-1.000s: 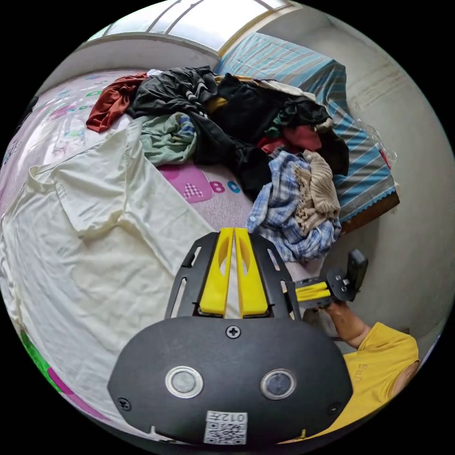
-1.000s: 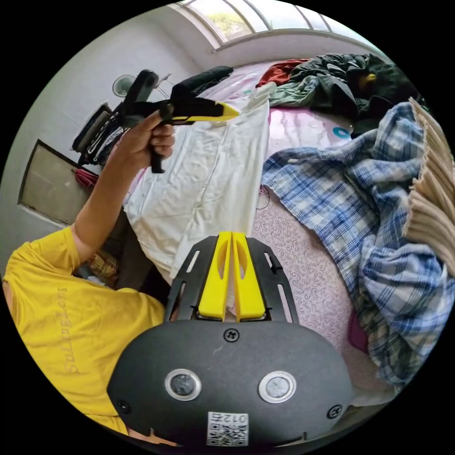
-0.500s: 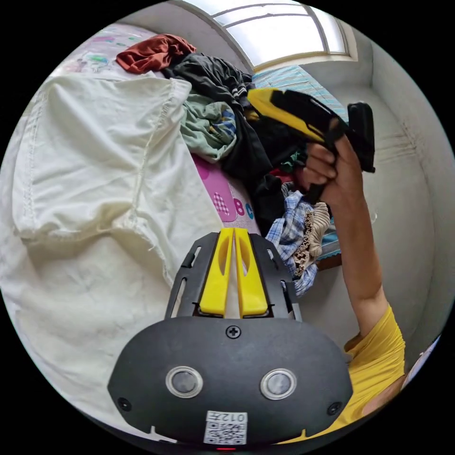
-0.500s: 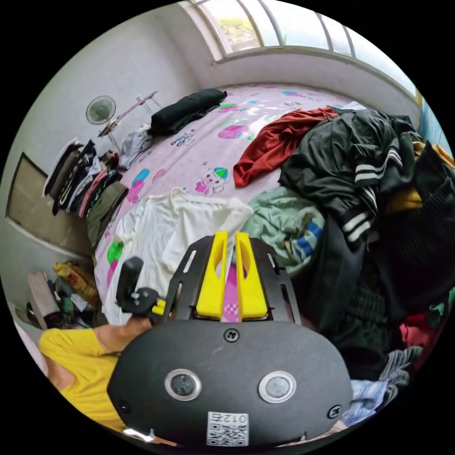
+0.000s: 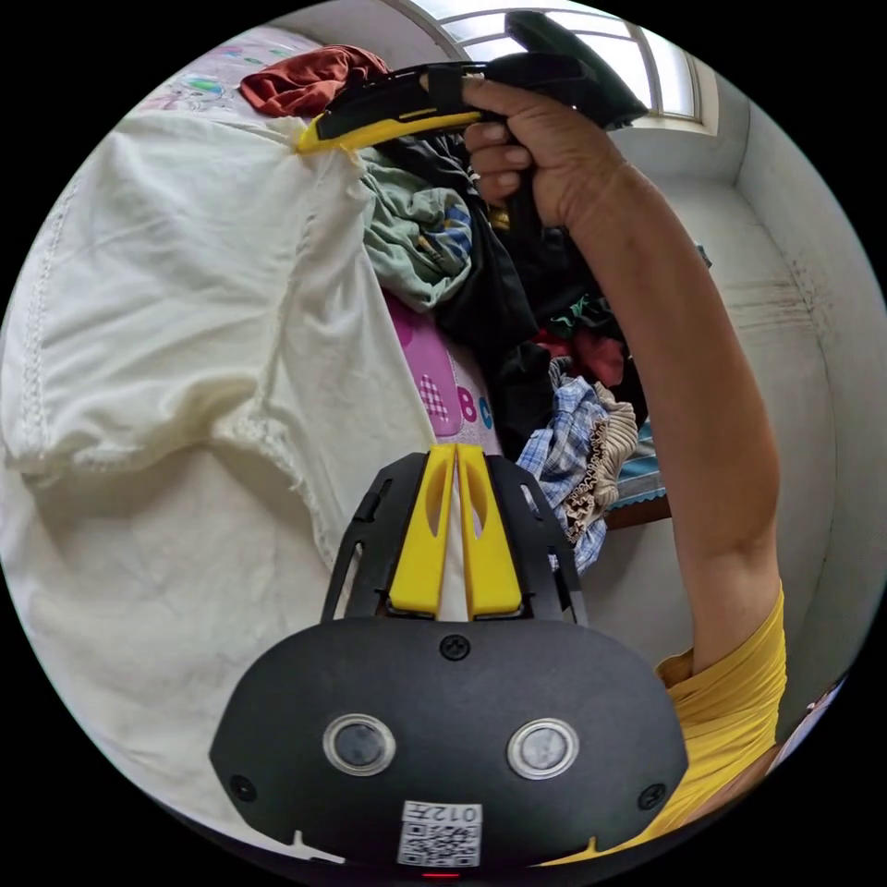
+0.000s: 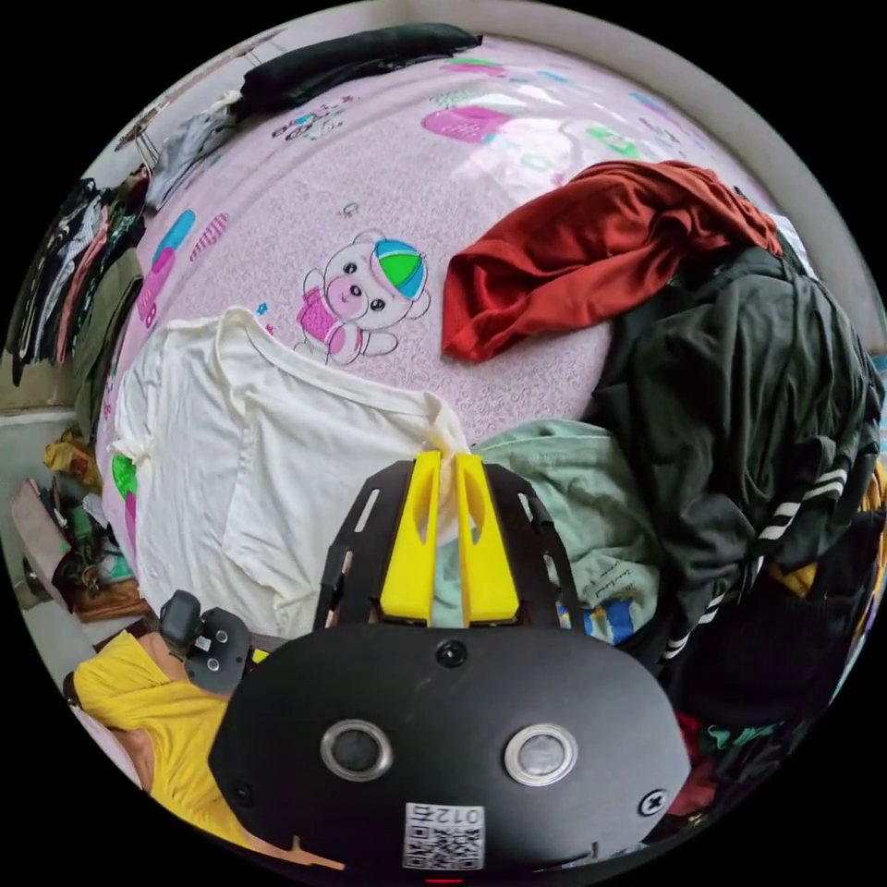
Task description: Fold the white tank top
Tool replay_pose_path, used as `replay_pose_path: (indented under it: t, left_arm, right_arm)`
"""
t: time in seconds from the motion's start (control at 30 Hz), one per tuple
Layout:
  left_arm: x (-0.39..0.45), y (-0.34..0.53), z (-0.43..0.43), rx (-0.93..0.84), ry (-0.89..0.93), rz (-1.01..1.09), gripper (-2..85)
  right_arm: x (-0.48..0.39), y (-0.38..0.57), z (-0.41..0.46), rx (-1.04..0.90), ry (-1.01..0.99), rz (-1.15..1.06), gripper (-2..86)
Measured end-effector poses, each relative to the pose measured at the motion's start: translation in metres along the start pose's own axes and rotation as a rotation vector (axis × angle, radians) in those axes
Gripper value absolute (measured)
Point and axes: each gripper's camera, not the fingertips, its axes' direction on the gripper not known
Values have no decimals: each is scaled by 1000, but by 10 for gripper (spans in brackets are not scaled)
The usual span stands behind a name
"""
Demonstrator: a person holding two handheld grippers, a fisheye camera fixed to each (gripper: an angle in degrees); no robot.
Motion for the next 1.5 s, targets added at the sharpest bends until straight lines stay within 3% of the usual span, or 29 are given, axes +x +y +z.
replay_pose_path:
  t: [0.13, 0.23, 0.33, 0.43, 0.57, 0.7, 0.87, 1.0, 1.07, 1.2, 1.5]
  left_arm:
    - [-5, 7, 16, -2, 19, -10, 6]
    - [-10, 11, 27, -1, 43, -22, 6]
    - [-12, 17, 38, 6, 52, -29, 6]
    - [-12, 22, 49, 10, 54, -30, 6]
    - [-12, 29, 62, 10, 56, -32, 5]
    - [-13, 37, 76, 17, 66, -41, 5]
    - [-13, 45, 92, 17, 74, -45, 6]
    - [-16, 53, 105, 22, 92, -56, 5]
    - [-15, 57, 110, 25, 91, -57, 5]
    - [-14, 64, 122, 27, 84, -56, 5]
    - [-16, 81, 142, 29, 87, -58, 5]
  right_arm:
    - [10, -22, -12, 107, 135, 107, 10]
    - [8, -38, 4, 58, 86, 76, 4]
    - [-4, -34, -6, 170, 199, 44, 3]
    - [-8, -25, -25, 257, 127, -1, 4]
    - [-6, -35, -19, 192, -52, -58, 7]
    - [-7, -53, 10, 89, 36, -49, 3]
    - [-3, -57, 19, 149, 79, -32, 1]
    - [2, -28, -8, 323, 167, 12, 1]
    - [11, -2, -24, 389, 39, -2, 2]
    - [18, 15, -9, 305, -114, -31, 3]
    - [19, 3, 55, 191, 53, 1, 2]
